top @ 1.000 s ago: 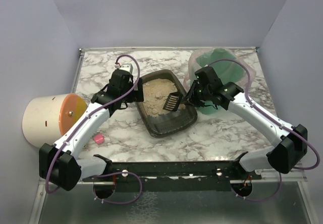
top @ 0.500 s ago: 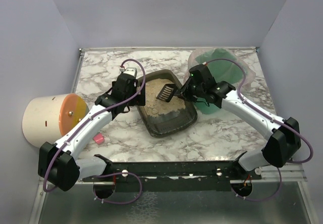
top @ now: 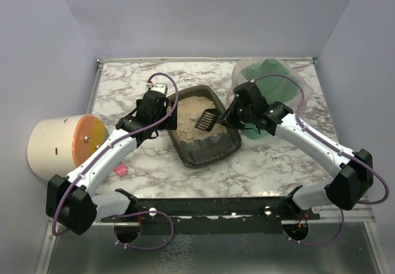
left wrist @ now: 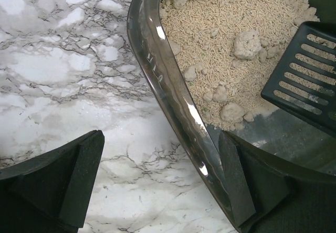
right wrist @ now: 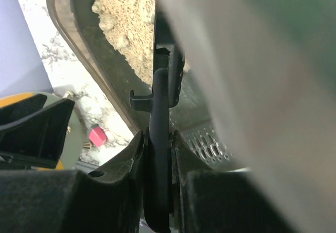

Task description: Clean the litter box

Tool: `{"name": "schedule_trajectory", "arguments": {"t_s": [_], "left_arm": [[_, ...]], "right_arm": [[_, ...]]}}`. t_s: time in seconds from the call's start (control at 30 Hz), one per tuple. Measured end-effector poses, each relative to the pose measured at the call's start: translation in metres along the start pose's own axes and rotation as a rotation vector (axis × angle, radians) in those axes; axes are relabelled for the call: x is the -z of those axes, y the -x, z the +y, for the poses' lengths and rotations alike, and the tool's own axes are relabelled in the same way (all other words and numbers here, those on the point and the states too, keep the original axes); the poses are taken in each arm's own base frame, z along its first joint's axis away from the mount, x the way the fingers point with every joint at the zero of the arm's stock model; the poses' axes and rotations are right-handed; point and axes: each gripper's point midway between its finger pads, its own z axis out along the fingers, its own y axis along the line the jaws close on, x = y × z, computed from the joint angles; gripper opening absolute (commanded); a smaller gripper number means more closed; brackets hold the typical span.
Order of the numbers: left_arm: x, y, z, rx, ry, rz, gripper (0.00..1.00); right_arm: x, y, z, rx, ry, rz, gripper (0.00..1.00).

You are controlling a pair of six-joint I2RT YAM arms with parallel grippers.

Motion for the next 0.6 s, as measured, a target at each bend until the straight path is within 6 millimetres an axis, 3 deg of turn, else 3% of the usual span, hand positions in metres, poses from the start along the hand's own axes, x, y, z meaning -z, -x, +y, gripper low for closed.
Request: {"name": "schedule_trajectory", "arguments": {"t_s": [0.27,0.43,0.6], "left_arm": [[0.0,0.0,0.0,0.001,0.0,-0.001,0.99],[0.002,0.002,0.0,0.003,-0.003,-0.009,0.99],[0.006,0.005,0.0,0.007,-0.008,-0.024,0.99]], "right_arm": [[0.027,-0.03,0.001,0.037,0.023,0.026,0.01],[0.025,-0.053,-0.004,0.04,0.01,0.058,0.0],[0.015,-0.061,-0.014,0.013,-0.012,0.063,0.01]]}}
